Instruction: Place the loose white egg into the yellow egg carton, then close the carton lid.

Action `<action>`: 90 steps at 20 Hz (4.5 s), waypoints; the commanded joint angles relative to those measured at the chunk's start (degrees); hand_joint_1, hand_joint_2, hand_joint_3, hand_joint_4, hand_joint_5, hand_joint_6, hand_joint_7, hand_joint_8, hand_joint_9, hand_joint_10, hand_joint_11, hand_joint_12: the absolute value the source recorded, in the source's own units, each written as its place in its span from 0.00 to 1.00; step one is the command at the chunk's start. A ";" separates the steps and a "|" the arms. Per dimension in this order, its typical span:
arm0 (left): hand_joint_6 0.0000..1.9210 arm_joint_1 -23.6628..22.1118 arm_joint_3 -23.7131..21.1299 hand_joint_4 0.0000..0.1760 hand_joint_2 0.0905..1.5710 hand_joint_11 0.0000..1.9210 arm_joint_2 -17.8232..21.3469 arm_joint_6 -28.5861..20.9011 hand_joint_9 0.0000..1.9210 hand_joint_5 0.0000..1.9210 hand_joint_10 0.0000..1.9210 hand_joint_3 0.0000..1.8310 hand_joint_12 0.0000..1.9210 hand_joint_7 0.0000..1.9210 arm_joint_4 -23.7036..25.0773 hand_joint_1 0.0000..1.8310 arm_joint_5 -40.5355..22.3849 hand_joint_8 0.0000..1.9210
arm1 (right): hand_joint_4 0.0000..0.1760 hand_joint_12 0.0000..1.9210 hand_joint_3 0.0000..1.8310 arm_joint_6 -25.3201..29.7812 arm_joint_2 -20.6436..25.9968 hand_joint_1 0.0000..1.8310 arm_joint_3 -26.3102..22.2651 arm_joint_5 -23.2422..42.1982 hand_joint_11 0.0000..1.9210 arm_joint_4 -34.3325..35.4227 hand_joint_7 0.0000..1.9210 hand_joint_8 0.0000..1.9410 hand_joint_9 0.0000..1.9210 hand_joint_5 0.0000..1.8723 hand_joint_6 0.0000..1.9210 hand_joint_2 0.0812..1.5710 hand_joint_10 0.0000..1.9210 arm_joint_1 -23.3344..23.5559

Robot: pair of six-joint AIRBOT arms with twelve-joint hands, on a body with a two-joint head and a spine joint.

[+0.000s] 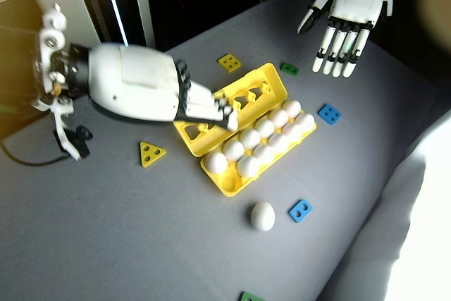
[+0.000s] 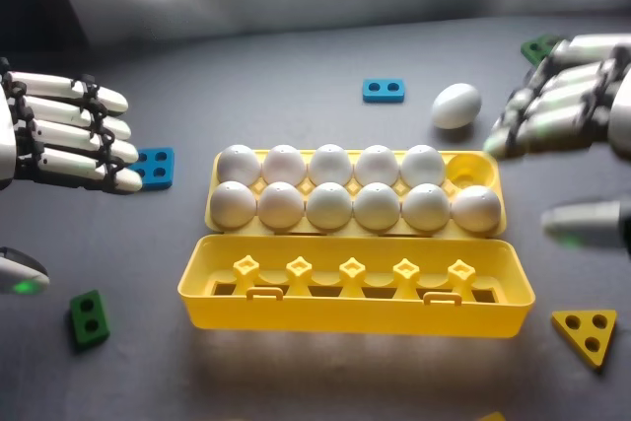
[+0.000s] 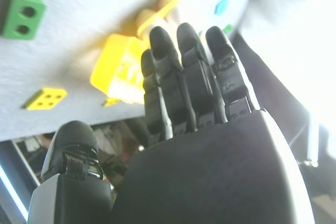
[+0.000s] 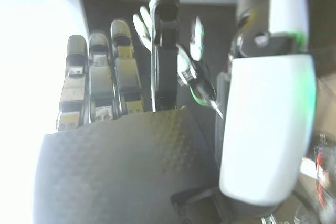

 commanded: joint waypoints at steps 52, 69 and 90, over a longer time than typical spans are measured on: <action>0.00 0.94 3.42 0.00 0.73 0.00 -0.20 -25.32 0.17 0.20 0.00 0.00 0.26 0.21 15.78 0.00 -11.10 0.00 | 1.00 0.00 0.00 32.07 -31.32 0.03 44.21 -2.36 0.00 -50.28 0.00 0.00 0.00 0.20 0.00 0.45 0.00 17.64; 0.00 2.32 4.09 0.00 0.73 0.00 -2.53 -25.48 0.18 0.22 0.00 0.00 0.28 0.22 16.41 0.00 -13.01 0.00 | 1.00 0.00 0.01 31.34 -31.85 0.42 44.23 -3.14 0.00 -50.26 0.00 0.00 0.00 0.22 0.01 0.47 0.00 17.68; 0.00 2.10 4.46 0.00 0.73 0.01 -2.67 -25.47 0.20 0.23 0.01 0.00 0.28 0.24 16.92 0.00 -12.81 0.00 | 1.00 0.00 0.00 28.88 -33.32 0.51 44.27 -3.67 0.00 -50.26 0.00 0.00 0.00 0.32 0.00 0.58 0.00 16.78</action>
